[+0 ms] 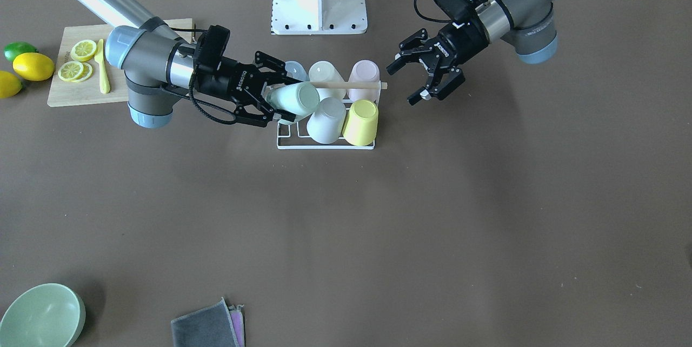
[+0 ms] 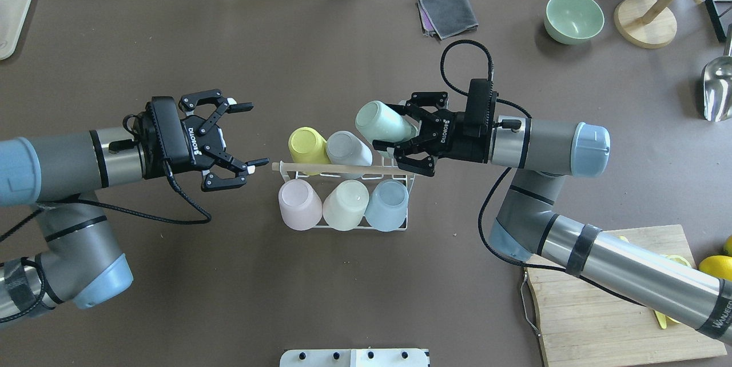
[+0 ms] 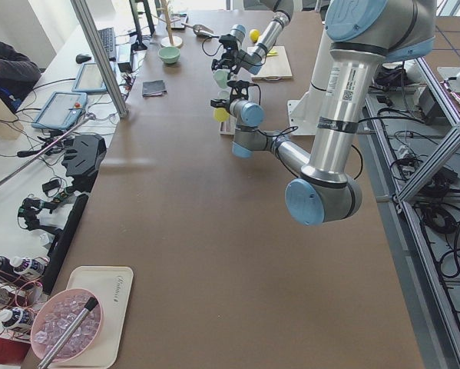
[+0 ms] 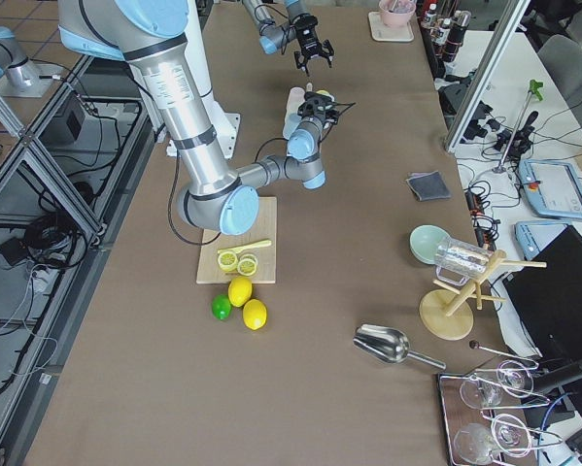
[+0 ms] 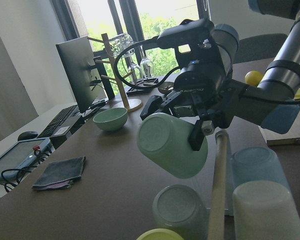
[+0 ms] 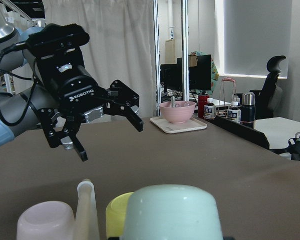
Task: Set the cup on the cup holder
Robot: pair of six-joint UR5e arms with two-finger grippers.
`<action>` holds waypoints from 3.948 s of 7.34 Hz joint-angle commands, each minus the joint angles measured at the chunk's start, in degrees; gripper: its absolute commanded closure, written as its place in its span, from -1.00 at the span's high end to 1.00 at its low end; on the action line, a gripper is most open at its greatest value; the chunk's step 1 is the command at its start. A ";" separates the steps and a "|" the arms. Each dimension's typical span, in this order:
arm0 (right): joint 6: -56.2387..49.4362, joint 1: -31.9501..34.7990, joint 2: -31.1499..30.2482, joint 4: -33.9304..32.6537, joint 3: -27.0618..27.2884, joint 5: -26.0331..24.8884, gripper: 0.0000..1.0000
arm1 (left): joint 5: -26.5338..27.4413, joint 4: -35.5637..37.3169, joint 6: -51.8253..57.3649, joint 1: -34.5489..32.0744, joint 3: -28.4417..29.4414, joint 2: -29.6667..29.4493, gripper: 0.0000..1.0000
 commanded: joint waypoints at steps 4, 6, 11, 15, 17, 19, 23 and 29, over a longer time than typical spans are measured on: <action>3.56 -0.72 -0.99 -0.07 0.50 -0.11 0.56 | -2.00 44.62 -0.11 -5.92 -4.18 0.92 0.97; 3.76 -0.63 -1.34 0.11 0.59 -0.19 1.00 | 1.31 60.02 -0.37 -6.09 -3.92 0.04 0.97; 5.08 10.92 -8.72 -7.57 4.63 16.87 1.00 | 4.55 63.42 -0.73 -10.03 -0.58 0.13 0.97; 4.64 16.67 -16.62 -34.97 9.54 19.14 1.00 | -16.61 63.42 -0.73 -27.40 3.80 1.88 0.97; 4.29 18.43 -20.76 -47.64 12.71 18.44 1.00 | -25.84 63.33 -0.46 -38.20 7.75 4.94 0.97; 4.29 22.99 -23.48 -58.12 13.76 19.14 1.00 | -37.80 63.42 -0.38 -47.28 15.23 5.39 0.97; 2.89 29.67 -26.47 -70.44 10.80 20.71 1.00 | -38.47 66.03 8.41 -54.86 14.01 16.20 0.97; -11.62 45.22 -26.31 -97.06 8.15 25.82 1.00 | -38.03 82.83 11.58 -55.92 6.04 14.71 0.97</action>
